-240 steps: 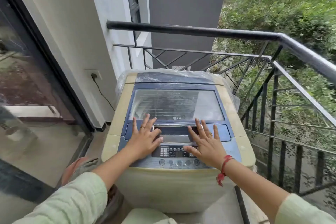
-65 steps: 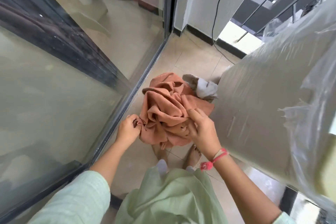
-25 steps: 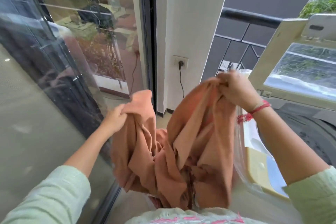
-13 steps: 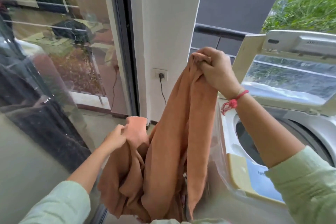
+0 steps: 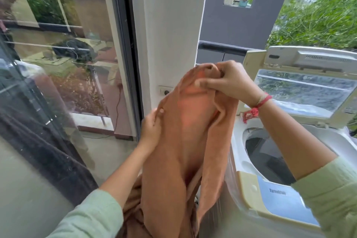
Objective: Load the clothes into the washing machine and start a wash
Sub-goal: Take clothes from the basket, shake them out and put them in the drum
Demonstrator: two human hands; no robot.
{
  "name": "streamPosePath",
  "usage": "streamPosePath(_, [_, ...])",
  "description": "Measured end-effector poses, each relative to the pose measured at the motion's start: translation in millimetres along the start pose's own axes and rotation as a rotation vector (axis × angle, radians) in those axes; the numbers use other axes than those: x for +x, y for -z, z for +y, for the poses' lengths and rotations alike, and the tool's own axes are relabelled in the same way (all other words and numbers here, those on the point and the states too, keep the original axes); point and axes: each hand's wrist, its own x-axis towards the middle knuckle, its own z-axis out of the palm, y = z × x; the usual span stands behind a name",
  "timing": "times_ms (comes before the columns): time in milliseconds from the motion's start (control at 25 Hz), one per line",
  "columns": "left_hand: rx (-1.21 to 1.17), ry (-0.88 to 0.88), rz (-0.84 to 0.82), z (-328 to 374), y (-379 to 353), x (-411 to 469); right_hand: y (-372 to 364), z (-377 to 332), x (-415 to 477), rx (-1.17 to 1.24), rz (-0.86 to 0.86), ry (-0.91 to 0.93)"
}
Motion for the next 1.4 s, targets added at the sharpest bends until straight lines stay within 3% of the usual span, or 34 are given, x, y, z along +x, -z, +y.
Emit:
streamPosePath(120, [0.101,-0.175,0.203,31.4,34.6,24.4,-17.5,30.8,-24.0,-0.325,-0.252,-0.062])
streamPosePath(200, [0.306,-0.318,0.179,62.4,51.7,31.9,-42.1,49.5,-37.4,-0.541,-0.227,-0.137])
streamPosePath(280, [0.455,-0.477,0.14,81.0,65.1,33.3,-68.5,62.9,-46.2,-0.552,-0.158,-0.244])
streamPosePath(400, [0.521,-0.607,0.185,106.0,91.1,37.7,-112.5,79.7,-59.3,-0.288,-0.183,-0.378])
streamPosePath(600, [0.566,-0.516,0.346,127.4,155.3,41.3,-177.3,116.6,-89.6,0.033,-0.286,-0.644])
streamPosePath(720, [0.566,-0.475,0.456,127.9,184.4,37.7,-180.9,118.1,-91.8,0.499,-0.189,-1.02])
streamPosePath(800, [0.594,-0.456,0.497,124.2,193.4,35.0,-168.5,106.1,-83.2,0.835,-0.117,-1.114])
streamPosePath(920, [0.636,-0.396,0.567,119.2,199.9,35.2,-122.9,81.5,-34.7,1.105,0.115,-0.995])
streamPosePath(1000, [0.674,-0.361,0.585,114.2,202.8,39.3,-71.6,69.8,14.9,0.889,0.407,-0.797])
streamPosePath(1080, [0.715,-0.341,0.574,108.0,198.9,44.4,-10.3,53.3,48.0,0.645,0.761,-0.429])
streamPosePath(1160, [0.78,-0.295,0.526,97.5,187.5,51.0,27.5,41.0,56.3,0.442,0.912,-0.167])
streamPosePath(1200, [0.824,-0.235,0.461,88.4,181.0,57.1,35.6,32.4,52.3,0.33,0.874,-0.09])
streamPosePath(1320, [0.946,0.124,0.097,50.2,156.5,75.4,29.2,11.6,27.8,-0.158,0.464,0.068])
streamPosePath(1400, [0.956,0.227,-0.092,21.4,135.5,77.7,25.4,1.1,14.6,-0.265,0.344,0.129])
